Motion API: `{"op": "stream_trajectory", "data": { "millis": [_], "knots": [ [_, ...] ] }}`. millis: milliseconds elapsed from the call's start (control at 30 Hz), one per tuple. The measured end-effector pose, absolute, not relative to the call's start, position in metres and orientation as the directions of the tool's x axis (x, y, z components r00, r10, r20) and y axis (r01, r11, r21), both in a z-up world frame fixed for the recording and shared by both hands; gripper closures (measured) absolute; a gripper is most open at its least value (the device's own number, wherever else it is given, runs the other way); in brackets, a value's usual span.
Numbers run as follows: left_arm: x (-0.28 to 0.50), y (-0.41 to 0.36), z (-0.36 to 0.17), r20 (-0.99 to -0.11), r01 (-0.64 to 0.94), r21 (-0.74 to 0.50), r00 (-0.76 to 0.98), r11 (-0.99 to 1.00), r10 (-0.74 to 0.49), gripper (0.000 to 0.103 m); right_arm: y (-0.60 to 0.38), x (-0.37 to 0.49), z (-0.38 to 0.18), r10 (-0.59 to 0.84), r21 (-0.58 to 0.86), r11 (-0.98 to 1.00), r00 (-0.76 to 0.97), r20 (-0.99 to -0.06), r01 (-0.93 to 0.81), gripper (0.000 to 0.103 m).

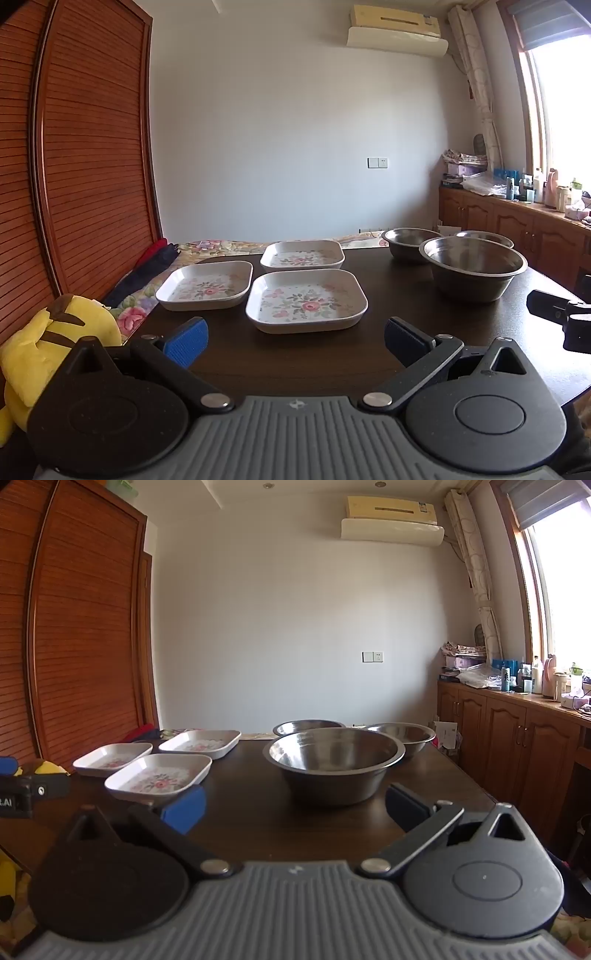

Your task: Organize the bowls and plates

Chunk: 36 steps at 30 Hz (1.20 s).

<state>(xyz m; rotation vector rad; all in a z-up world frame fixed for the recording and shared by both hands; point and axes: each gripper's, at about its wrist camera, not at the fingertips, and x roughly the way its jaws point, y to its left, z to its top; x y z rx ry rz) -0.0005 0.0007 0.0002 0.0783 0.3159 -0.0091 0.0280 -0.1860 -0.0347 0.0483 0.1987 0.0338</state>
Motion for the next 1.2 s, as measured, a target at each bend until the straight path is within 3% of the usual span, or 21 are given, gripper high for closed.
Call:
{"op": "stream_trajectory", "data": {
  "millis": [1200],
  "knots": [
    [0.0026,0.0009,-0.0010,-0.309,0.025,0.076,0.951,0.997,0.000,0.000,-0.1865,0.0262,-0.0338,0.034,0.042,0.999,0.979,-0.199,-0.026,0.000]
  ]
}}
